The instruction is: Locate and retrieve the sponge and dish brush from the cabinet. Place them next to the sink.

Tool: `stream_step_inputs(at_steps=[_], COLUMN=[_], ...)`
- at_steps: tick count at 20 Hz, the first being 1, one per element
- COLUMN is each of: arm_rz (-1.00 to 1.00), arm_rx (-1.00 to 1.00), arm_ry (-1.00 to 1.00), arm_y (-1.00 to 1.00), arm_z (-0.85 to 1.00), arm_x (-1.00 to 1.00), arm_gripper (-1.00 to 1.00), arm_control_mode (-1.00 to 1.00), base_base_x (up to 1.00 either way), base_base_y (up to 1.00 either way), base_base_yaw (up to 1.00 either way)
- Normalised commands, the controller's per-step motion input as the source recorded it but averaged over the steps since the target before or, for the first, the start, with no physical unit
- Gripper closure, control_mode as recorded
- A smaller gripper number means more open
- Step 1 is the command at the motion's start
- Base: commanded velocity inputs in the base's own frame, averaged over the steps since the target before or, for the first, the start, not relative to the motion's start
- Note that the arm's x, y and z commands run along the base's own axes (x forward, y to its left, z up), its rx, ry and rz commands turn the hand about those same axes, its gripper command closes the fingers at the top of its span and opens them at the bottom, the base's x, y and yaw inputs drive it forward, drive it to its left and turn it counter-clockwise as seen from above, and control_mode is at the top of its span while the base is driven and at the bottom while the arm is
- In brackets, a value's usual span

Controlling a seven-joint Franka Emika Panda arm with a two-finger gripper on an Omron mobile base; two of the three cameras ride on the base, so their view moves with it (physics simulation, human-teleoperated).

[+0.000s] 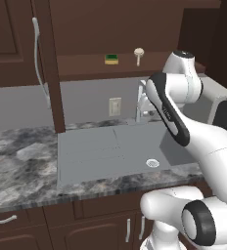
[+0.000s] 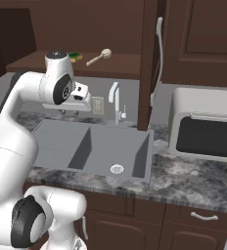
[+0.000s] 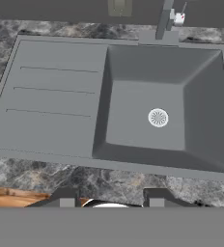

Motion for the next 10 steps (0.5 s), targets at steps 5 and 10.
stream_step_inputs(at_steps=[5,10], arm_rz=[0.00,0.00], arm_rx=[0.00,0.00], arm_ry=[0.00,-0.02], arm_y=[0.00,0.10], arm_z=[0.00,0.07], arm_x=[0.00,-0.10], arm_gripper=[-1.00,-1.00], arm_control_mode=[-1.00,-1.00], base_base_x=[0.00,0.00], base_base_y=[0.00,0.00], base_base_yaw=[0.00,0.00])
